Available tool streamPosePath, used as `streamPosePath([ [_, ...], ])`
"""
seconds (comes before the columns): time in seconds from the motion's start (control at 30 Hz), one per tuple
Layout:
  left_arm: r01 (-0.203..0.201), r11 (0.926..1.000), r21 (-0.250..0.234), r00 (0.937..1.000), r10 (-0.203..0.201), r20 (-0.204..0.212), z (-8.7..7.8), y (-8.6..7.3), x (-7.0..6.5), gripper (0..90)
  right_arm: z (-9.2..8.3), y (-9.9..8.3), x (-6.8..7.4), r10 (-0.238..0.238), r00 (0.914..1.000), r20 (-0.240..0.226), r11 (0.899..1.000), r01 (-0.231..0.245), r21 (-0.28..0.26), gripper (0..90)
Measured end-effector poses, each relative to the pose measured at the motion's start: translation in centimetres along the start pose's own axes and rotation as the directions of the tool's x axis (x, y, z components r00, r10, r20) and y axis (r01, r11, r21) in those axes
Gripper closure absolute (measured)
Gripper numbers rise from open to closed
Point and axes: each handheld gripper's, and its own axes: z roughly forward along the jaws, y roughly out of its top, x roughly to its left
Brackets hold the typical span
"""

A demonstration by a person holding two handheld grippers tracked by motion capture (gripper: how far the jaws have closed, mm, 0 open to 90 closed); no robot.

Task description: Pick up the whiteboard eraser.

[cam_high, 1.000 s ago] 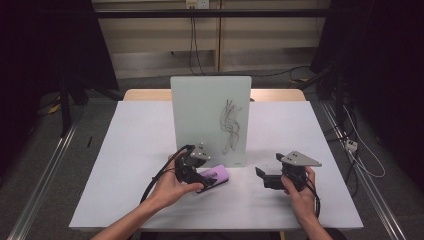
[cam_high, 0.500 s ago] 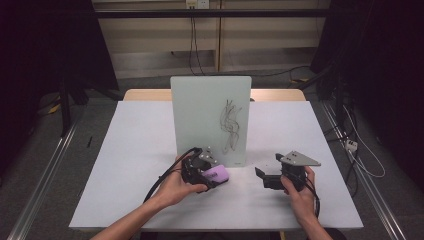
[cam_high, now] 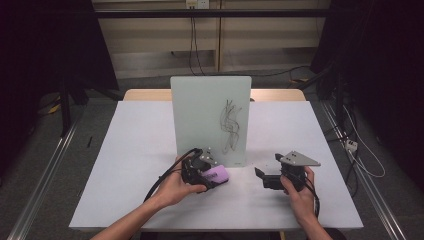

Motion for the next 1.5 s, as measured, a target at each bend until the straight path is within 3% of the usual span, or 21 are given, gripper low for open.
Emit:
streamPosePath([
  [0.37,-0.002,0.9999,-0.011,0.9999,0.002,0.013,-0.2,0.0,0.1,40.9,0.0,0.0,0.0,0.0,1.0,-0.002,1.0,0.0,0.001,8.1],
  [0.73,0.009,0.9944,-0.105,1.0,-0.009,0.003,-1.6,-0.3,0.5,40.9,0.2,0.0,-0.1,0.007,1.0,0.004,1.0,-0.008,0.002,8.2],
  [0.77,0.024,0.9904,-0.136,0.9997,-0.024,-0.002,-2.0,-0.4,0.6,41.0,0.3,0.1,-0.1,0.011,0.9999,0.003,1.0,-0.011,0.001,8.2],
  [0.9,0.023,0.9828,-0.183,0.9995,-0.026,-0.015,-2.9,-0.7,0.8,40.9,0.4,0.1,-0.1,0.017,0.9999,0.003,1.0,-0.017,0.003,8.2],
  [1.03,0.011,0.9797,-0.2,0.9992,-0.019,-0.036,-3.7,-0.9,0.8,40.9,0.4,0.1,-0.2,0.017,0.9998,0.004,1.0,-0.017,0.003,8.2],
  [1.07,0.011,0.9754,-0.22,0.9991,-0.02,-0.038,-3.7,-1.0,0.9,40.9,0.4,0.1,-0.1,0.016,0.9999,0.005,1.0,-0.016,0.003,8.2],
  [1.13,0.006,0.9758,-0.219,0.9981,-0.019,-0.058,-3.7,-1.1,0.9,41.0,0.3,0.1,-0.1,0.013,0.9999,0.004,1.0,-0.013,0.004,8.2],
  [1.17,0.011,0.9722,-0.234,0.9986,-0.022,-0.047,-3.6,-1.2,0.8,41.0,0.3,0.1,-0.1,0.012,0.9999,0.002,1.0,-0.012,0.002,8.2],
  [1.2,0.007,0.9736,-0.228,0.9986,-0.019,-0.049,-3.7,-1.2,0.8,40.9,0.3,0.1,-0.1,0.015,0.9999,0.0,1.0,-0.015,0.001,8.2],
  [1.5,-0.015,0.9615,-0.275,0.9964,-0.008,-0.084,-4.0,-1.2,0.6,40.9,0.1,0.0,-0.1,0.008,0.9999,-0.006,1.0,-0.008,0.002,8.2],
])
